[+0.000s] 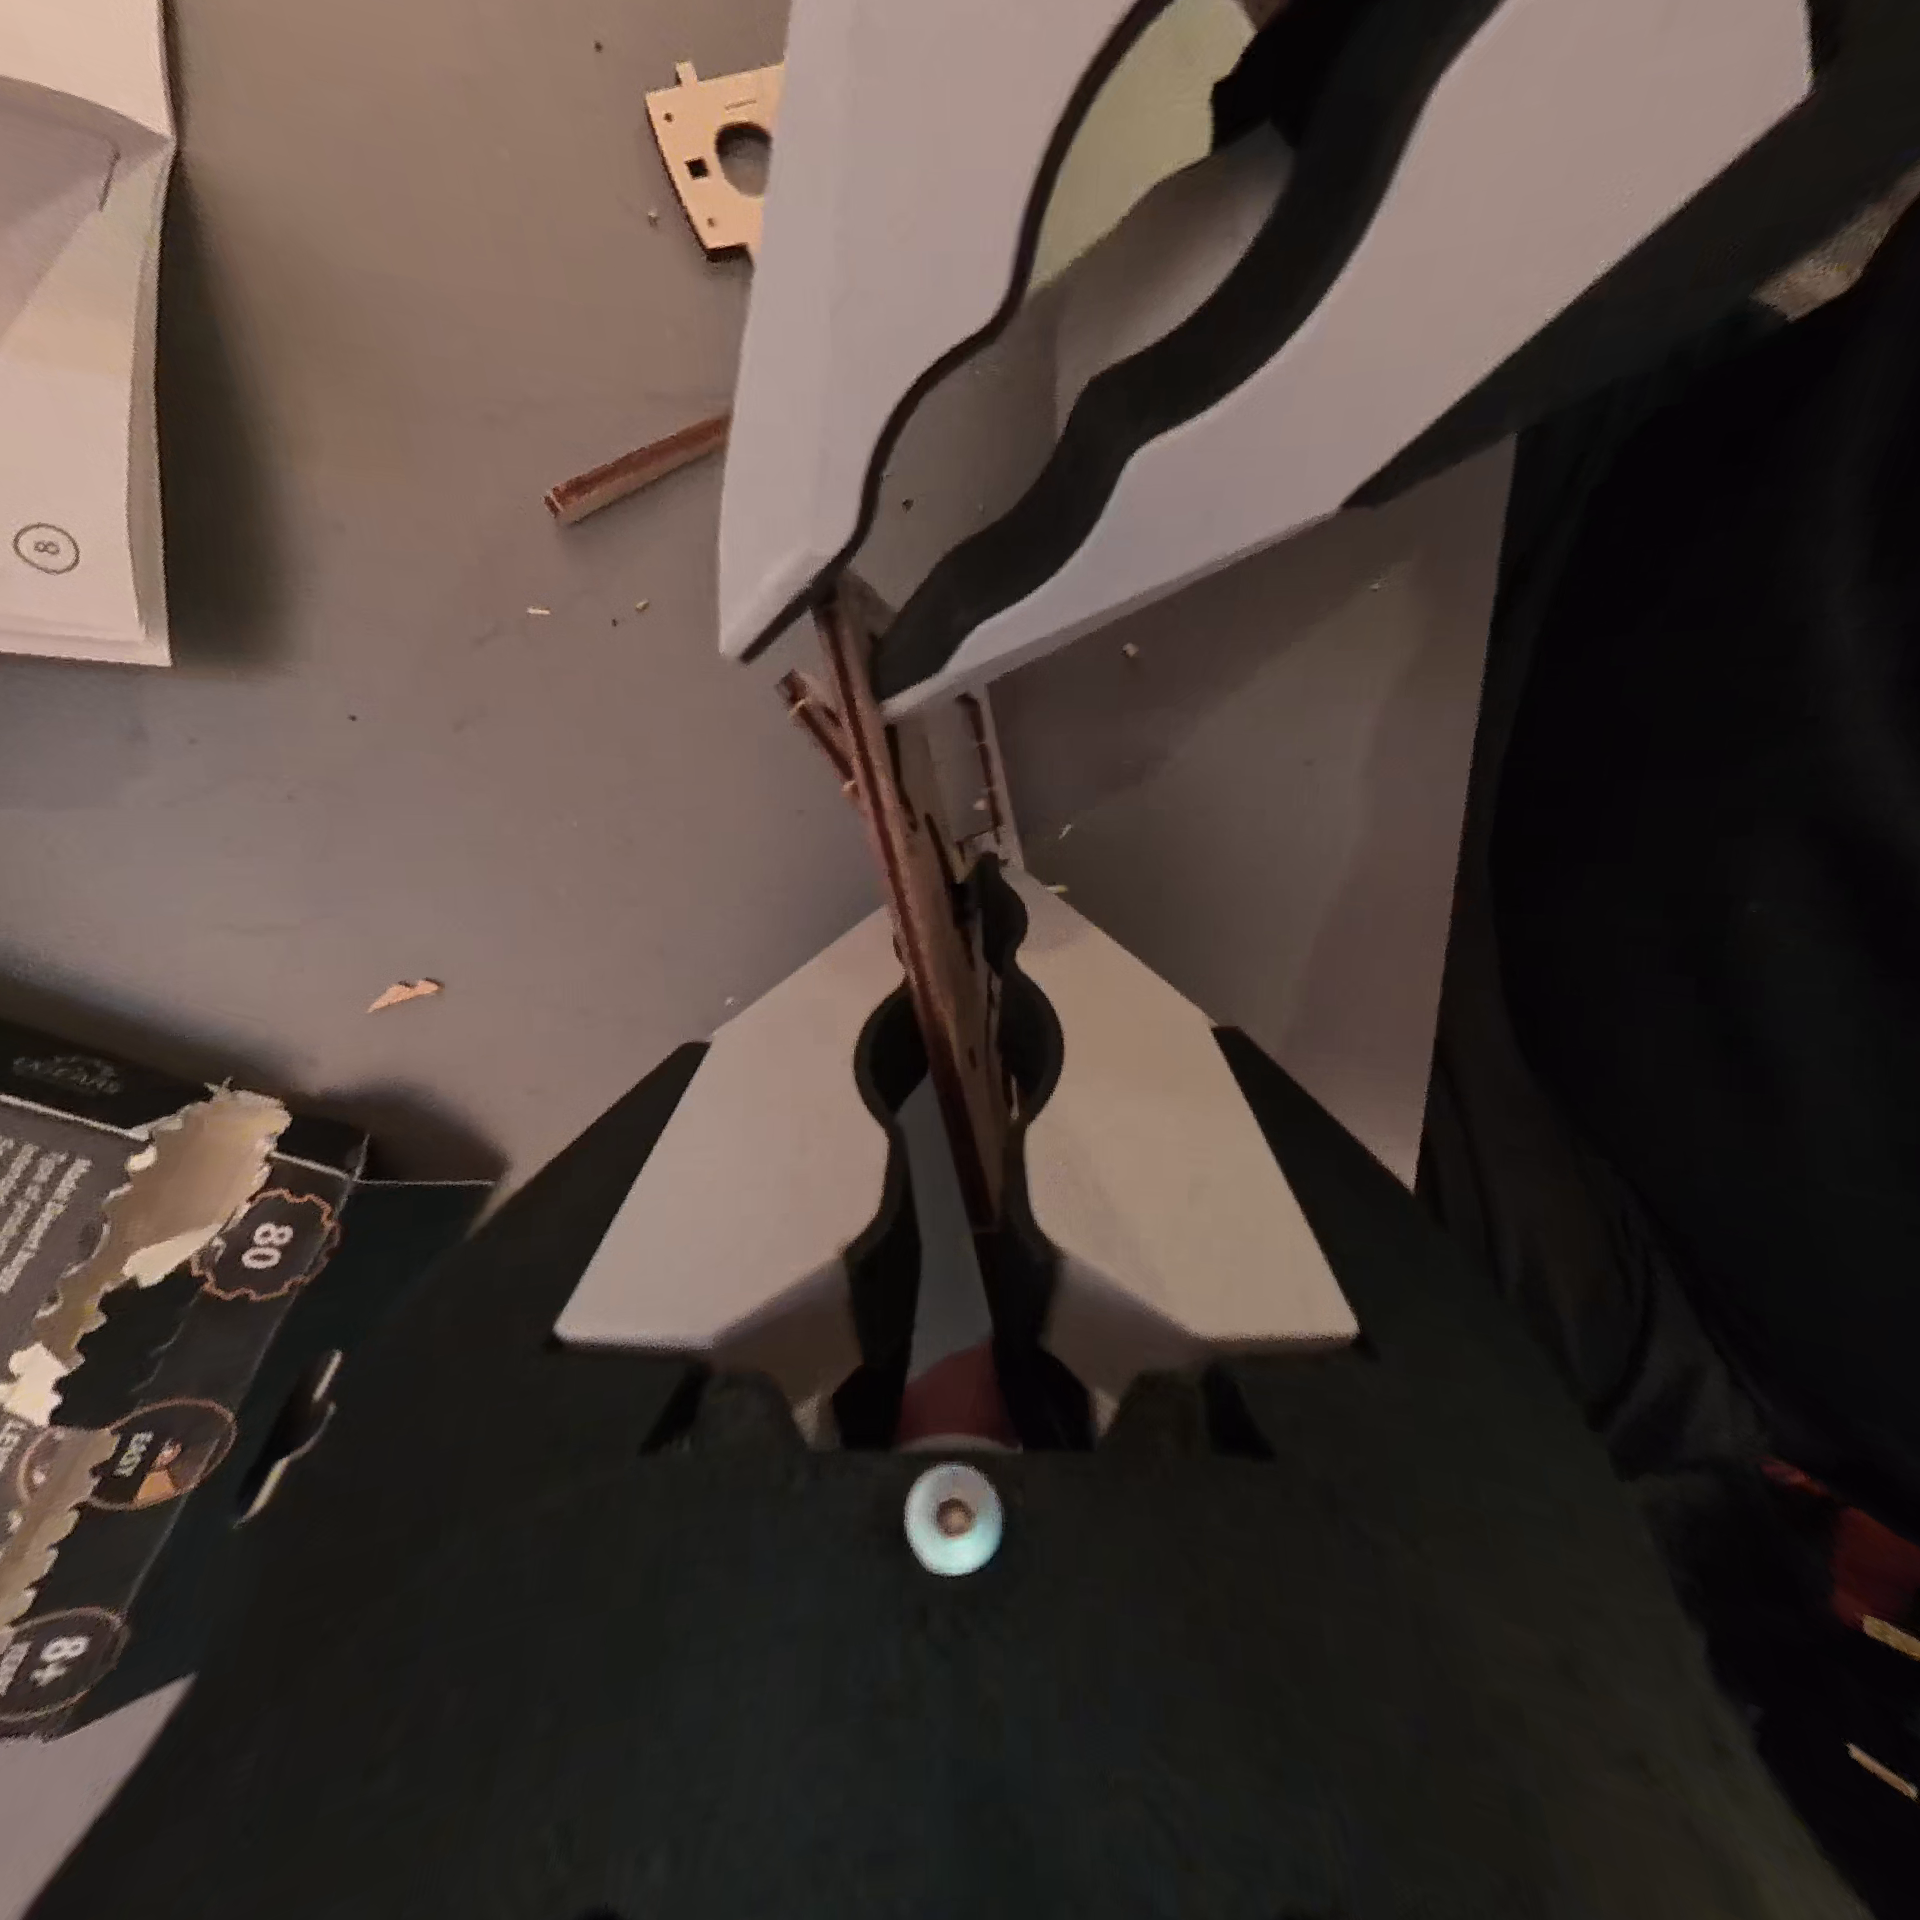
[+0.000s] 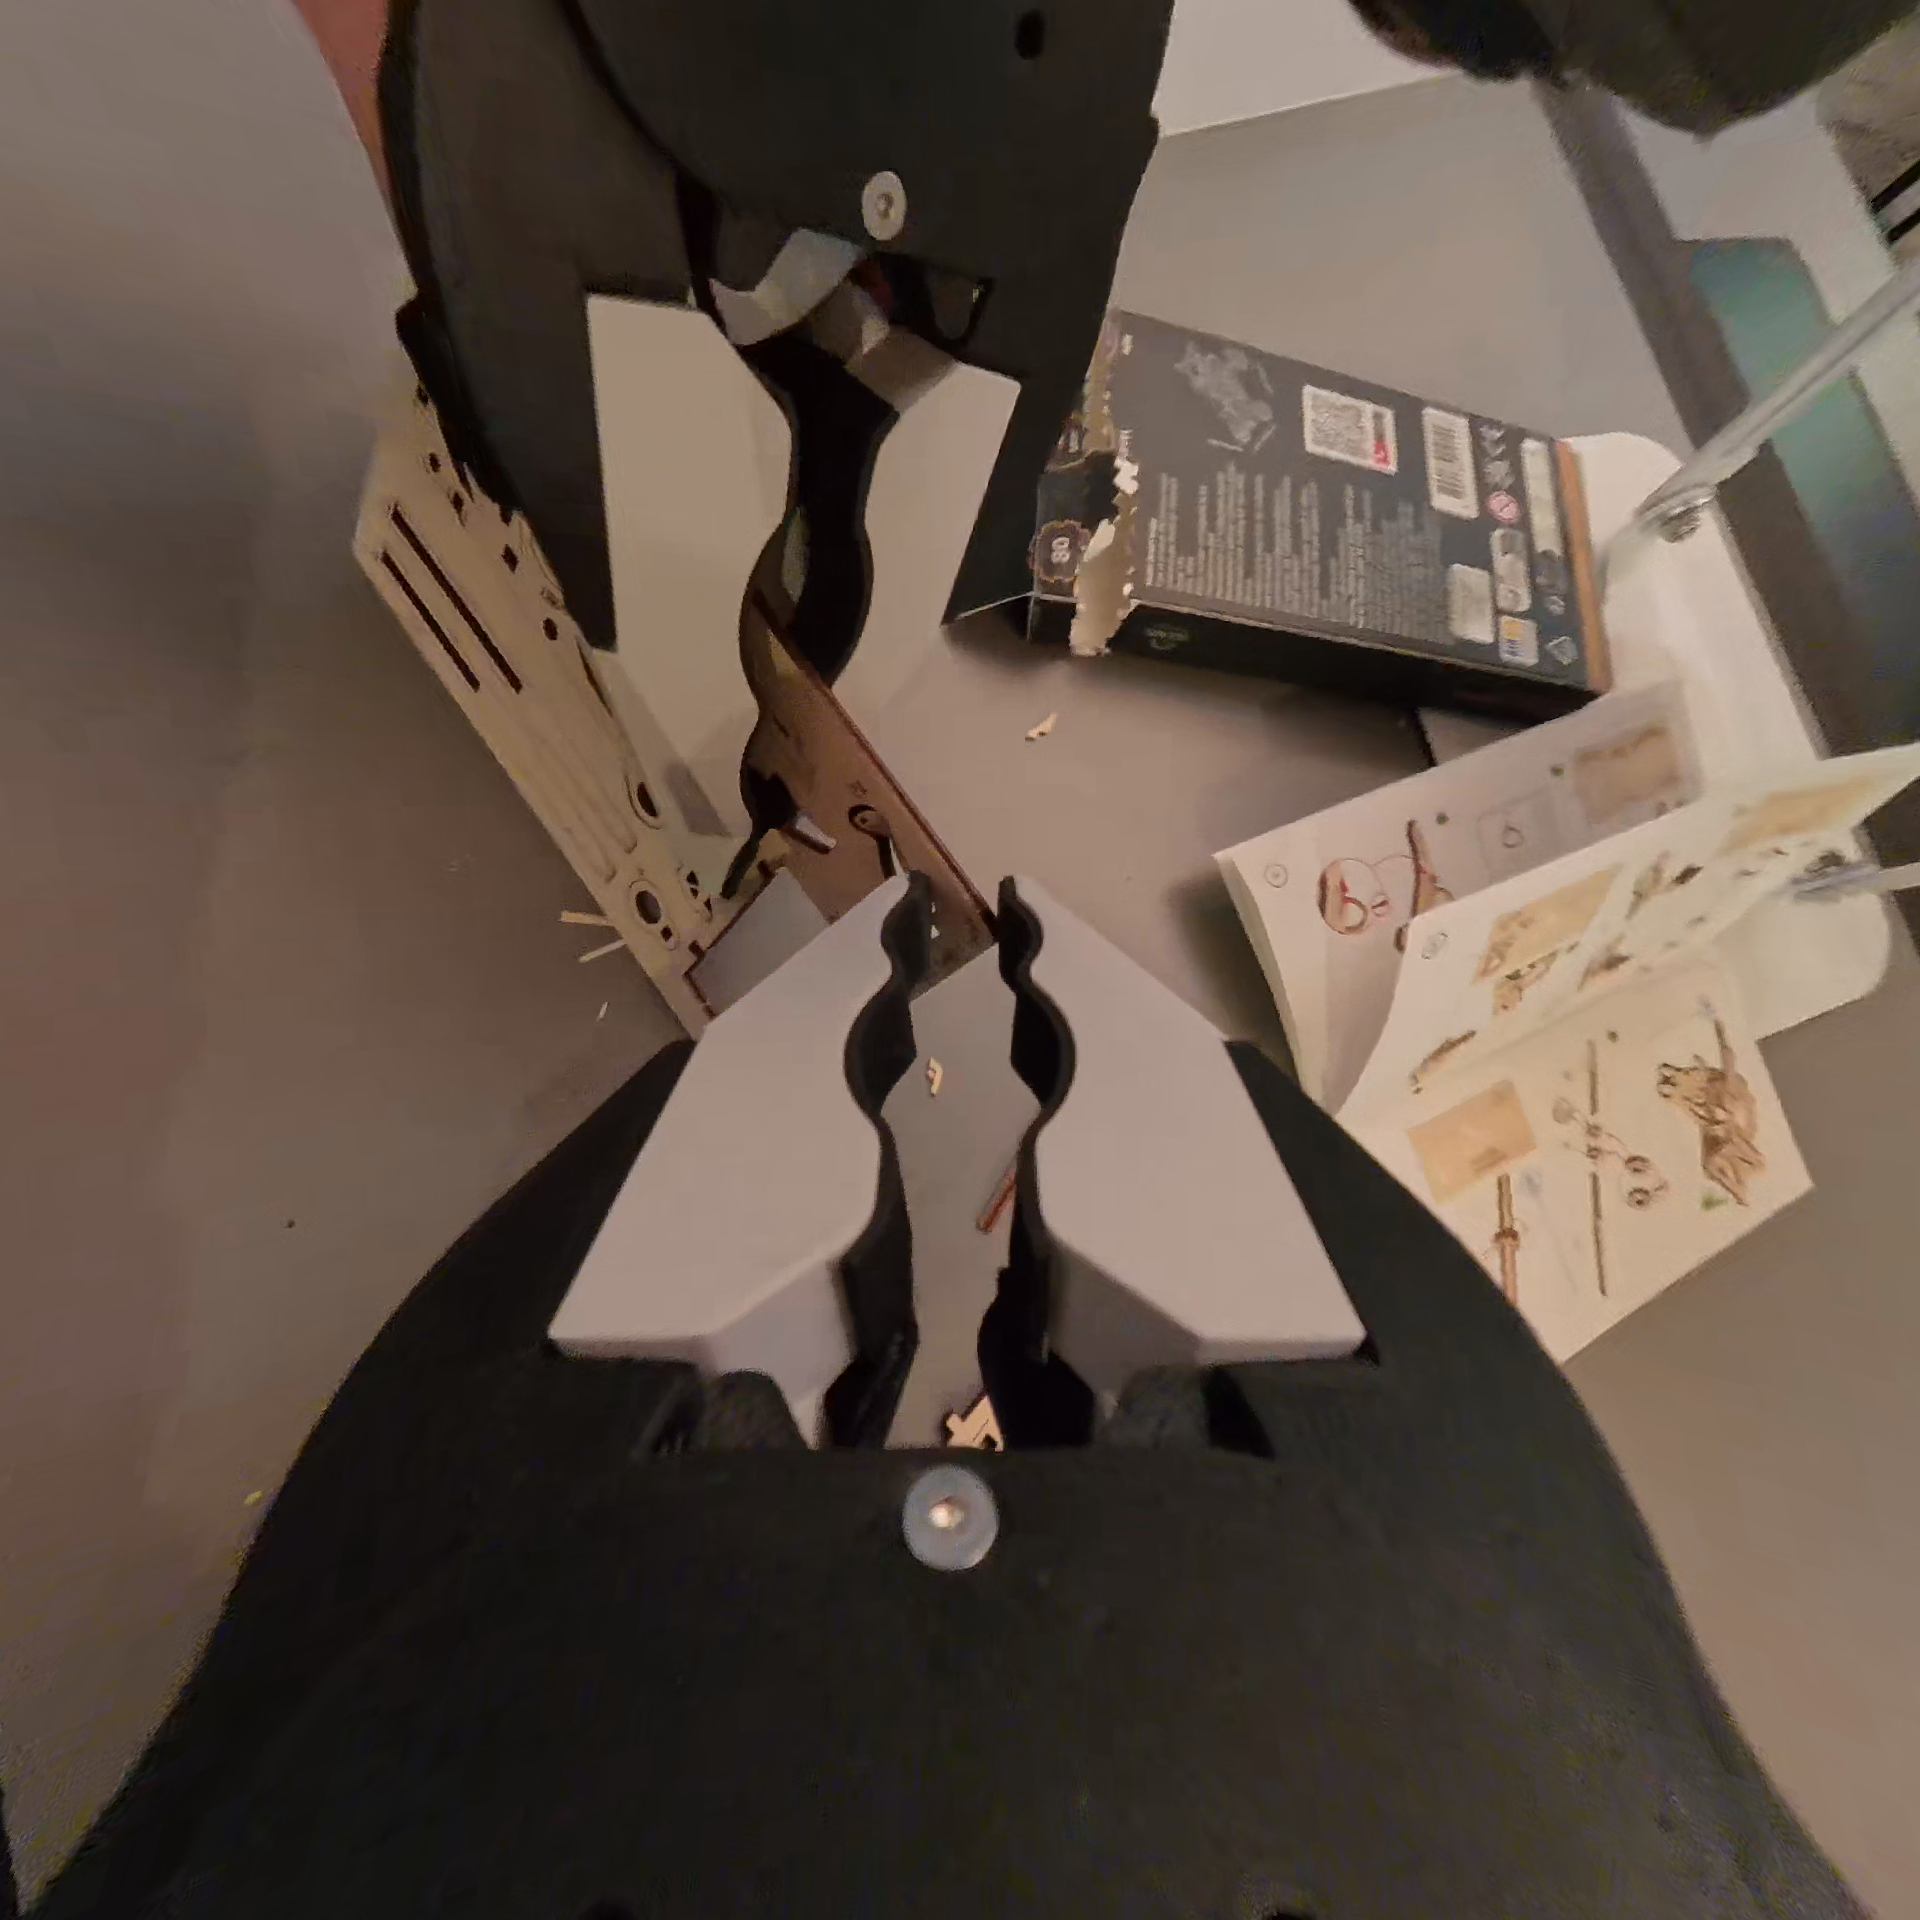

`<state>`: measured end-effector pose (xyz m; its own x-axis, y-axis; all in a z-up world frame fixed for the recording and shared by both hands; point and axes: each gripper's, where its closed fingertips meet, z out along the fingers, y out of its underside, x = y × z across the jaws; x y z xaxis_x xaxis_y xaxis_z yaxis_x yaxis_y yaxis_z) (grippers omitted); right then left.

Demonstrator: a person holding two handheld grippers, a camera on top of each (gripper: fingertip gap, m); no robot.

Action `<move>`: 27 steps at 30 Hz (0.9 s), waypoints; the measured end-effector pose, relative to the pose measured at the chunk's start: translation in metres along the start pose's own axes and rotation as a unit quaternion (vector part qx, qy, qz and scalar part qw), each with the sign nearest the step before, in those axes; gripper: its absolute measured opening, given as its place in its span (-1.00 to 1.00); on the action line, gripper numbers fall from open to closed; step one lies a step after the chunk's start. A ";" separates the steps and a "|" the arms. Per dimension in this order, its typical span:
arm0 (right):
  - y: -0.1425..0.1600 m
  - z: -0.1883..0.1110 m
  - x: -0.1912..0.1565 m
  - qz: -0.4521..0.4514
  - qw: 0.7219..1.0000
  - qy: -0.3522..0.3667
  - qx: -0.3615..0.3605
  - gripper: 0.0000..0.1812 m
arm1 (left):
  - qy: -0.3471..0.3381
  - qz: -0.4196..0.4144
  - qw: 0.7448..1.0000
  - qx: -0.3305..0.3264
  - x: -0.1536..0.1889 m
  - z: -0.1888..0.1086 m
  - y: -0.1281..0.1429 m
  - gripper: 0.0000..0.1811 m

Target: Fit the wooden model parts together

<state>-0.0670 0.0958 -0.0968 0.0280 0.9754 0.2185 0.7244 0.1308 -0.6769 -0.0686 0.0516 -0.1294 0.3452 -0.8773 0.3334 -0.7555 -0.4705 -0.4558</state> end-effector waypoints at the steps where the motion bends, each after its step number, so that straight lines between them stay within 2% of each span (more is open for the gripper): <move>1: -0.002 -0.001 0.000 -0.008 1.000 0.007 0.009 -0.89 | -0.004 0.005 1.000 0.005 0.003 -0.001 0.000 -0.96; 4: -0.006 -0.013 -0.008 -0.006 0.997 -0.045 0.059 -0.87 | -0.065 0.072 0.995 -0.013 0.006 -0.005 -0.001 -0.98; 7: -0.009 -0.034 -0.018 -0.011 0.992 -0.097 0.075 -0.79 | -0.164 0.176 0.970 -0.029 0.010 -0.016 -0.010 -0.97; 8: -0.010 -0.044 -0.022 -0.006 0.989 -0.120 0.086 -0.83 | -0.215 0.206 0.952 -0.075 0.001 -0.022 -0.001 -0.98; 9: -0.010 -0.054 -0.020 -0.006 0.988 -0.118 0.097 -0.75 | -0.253 0.234 0.933 -0.103 -0.004 -0.027 0.004 -0.98; 11: -0.012 -0.069 -0.014 -0.037 0.989 -0.092 0.110 -0.82 | -0.300 0.284 0.904 -0.107 -0.003 -0.032 -0.001 -0.99; 13: -0.018 -0.079 -0.021 -0.026 0.981 -0.138 0.132 -0.80 | -0.345 0.346 0.864 -0.121 0.000 -0.038 -0.010 -0.99; 15: -0.021 -0.078 -0.022 -0.020 0.976 -0.162 0.142 -0.84 | -0.359 0.375 0.848 -0.104 0.010 -0.043 -0.024 -0.98; 17: -0.022 -0.075 -0.027 -0.054 0.974 -0.171 0.137 -0.84 | -0.376 0.401 0.829 -0.102 0.014 -0.050 -0.032 -0.99; 19: -0.022 -0.074 -0.036 -0.100 0.970 -0.177 0.136 -0.85 | -0.374 0.419 0.821 -0.101 0.019 -0.052 -0.036 -0.99; 24: -0.029 -0.080 -0.049 -0.236 0.953 -0.126 0.140 -0.98 | -0.372 0.459 0.798 -0.115 0.030 -0.052 -0.043 -0.98; 27: -0.030 -0.081 -0.053 -0.314 0.940 -0.064 0.118 -0.99 | -0.359 0.468 0.798 -0.122 0.031 -0.048 -0.042 -0.98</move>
<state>-0.0341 0.0260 -0.0314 -0.4485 0.7034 0.5514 0.3961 0.7095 -0.5829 -0.0531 0.0489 -0.0609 -0.2700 -0.7029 -0.6580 -0.9256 0.3778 -0.0238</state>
